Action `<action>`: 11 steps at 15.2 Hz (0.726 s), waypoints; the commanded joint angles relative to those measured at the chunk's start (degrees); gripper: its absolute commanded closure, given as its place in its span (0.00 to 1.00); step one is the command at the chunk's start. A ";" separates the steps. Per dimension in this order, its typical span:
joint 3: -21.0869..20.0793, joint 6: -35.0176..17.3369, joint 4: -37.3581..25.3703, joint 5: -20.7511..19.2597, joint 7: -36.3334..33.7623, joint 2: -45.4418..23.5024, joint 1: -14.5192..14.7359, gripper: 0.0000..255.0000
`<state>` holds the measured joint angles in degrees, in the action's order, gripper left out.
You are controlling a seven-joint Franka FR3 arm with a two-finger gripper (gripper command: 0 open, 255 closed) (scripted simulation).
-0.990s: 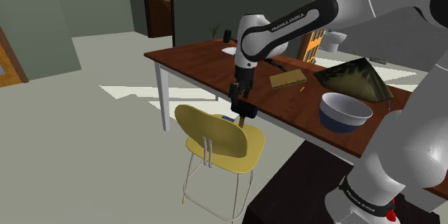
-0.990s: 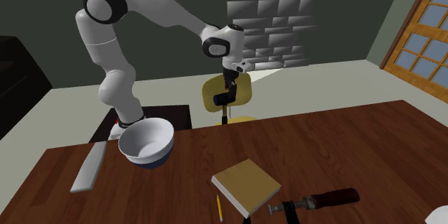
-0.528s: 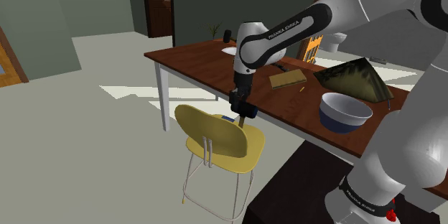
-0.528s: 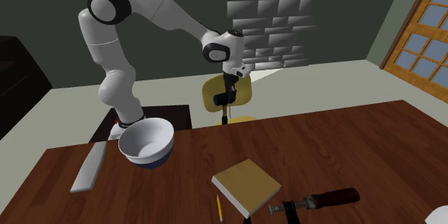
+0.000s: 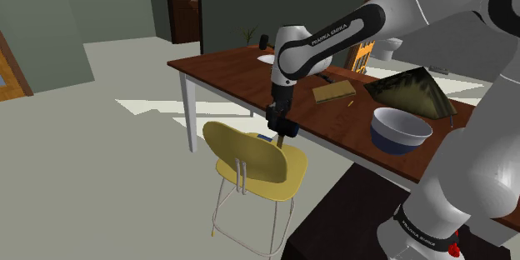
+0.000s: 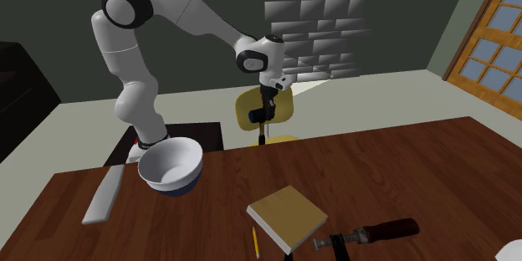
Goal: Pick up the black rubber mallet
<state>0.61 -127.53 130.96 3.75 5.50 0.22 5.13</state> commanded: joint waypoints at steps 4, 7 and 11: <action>0.03 3.13 -1.29 -0.18 -0.22 1.62 -0.03 1.00; 0.04 5.44 -2.42 -0.29 -0.38 2.81 -0.05 1.00; 0.05 8.51 -4.09 -0.42 -0.57 4.21 -0.07 1.00</action>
<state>0.72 -119.83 127.48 3.35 5.09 4.22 5.01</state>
